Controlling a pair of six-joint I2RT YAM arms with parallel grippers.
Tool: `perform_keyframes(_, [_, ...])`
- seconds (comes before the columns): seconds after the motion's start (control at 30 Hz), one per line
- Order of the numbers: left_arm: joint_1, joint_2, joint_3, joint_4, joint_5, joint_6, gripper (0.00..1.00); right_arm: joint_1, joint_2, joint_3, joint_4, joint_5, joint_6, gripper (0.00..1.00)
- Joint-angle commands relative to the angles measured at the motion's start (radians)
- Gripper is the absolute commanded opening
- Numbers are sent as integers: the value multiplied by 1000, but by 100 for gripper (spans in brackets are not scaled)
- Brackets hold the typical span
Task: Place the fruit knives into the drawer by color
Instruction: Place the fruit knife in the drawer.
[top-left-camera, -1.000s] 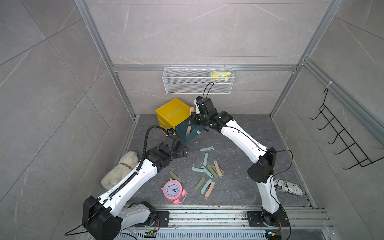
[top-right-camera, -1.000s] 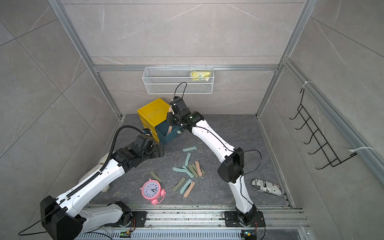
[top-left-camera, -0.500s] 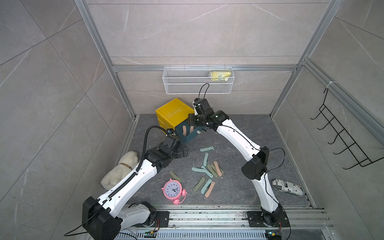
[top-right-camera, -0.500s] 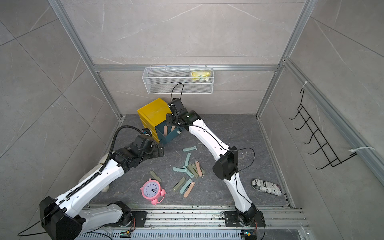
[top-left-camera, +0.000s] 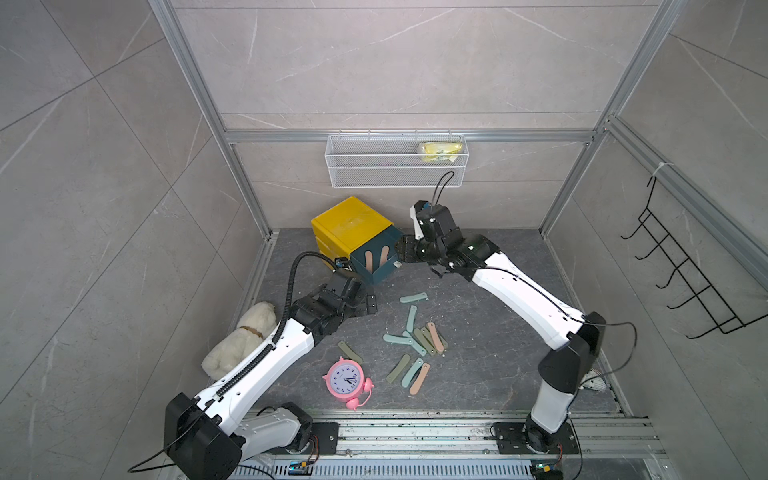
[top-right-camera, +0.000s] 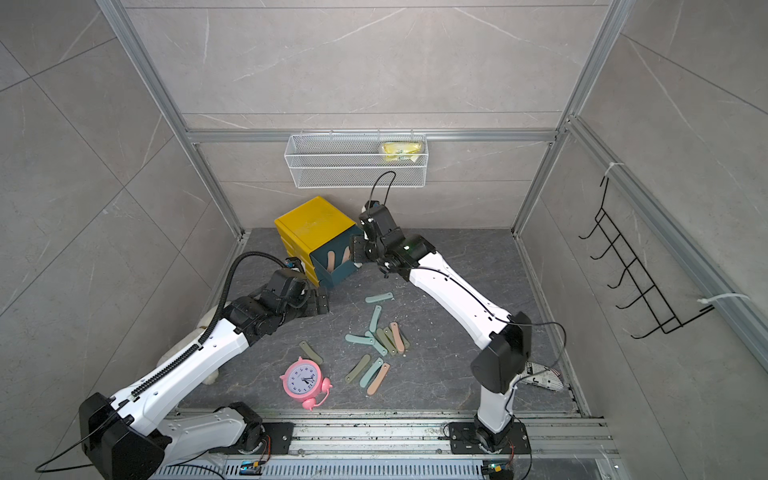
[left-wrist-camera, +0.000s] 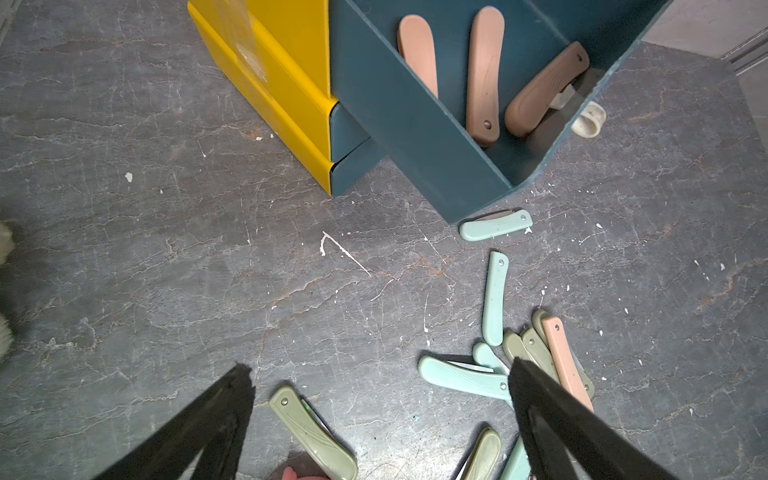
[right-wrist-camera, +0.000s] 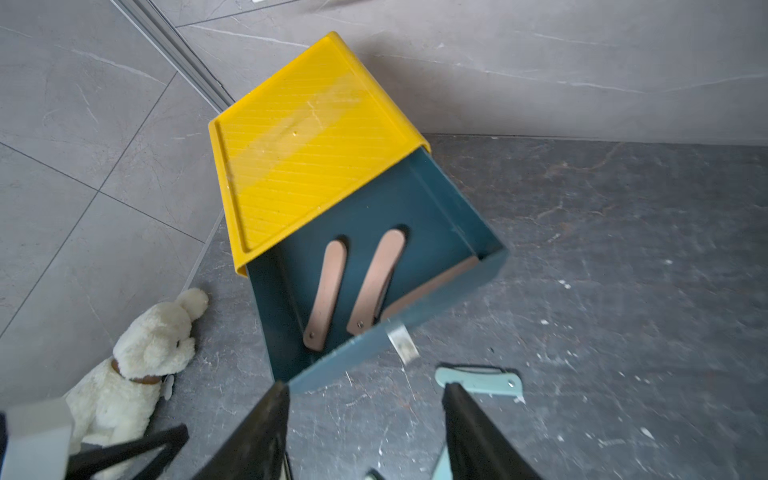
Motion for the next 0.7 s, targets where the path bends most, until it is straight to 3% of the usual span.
perform_keyframes(0.0, [1,-8,12,15,15,14,99,2,-117,-152,55,34,8,62])
perform_keyframes(0.33, [0,1,-11,35,35,11,99,2,-318,-527,-1,9,43,62])
perform_keyframes(0.67, [1,14,-11,41,50,11,99,-4,-141,-731,41,-64,51,54])
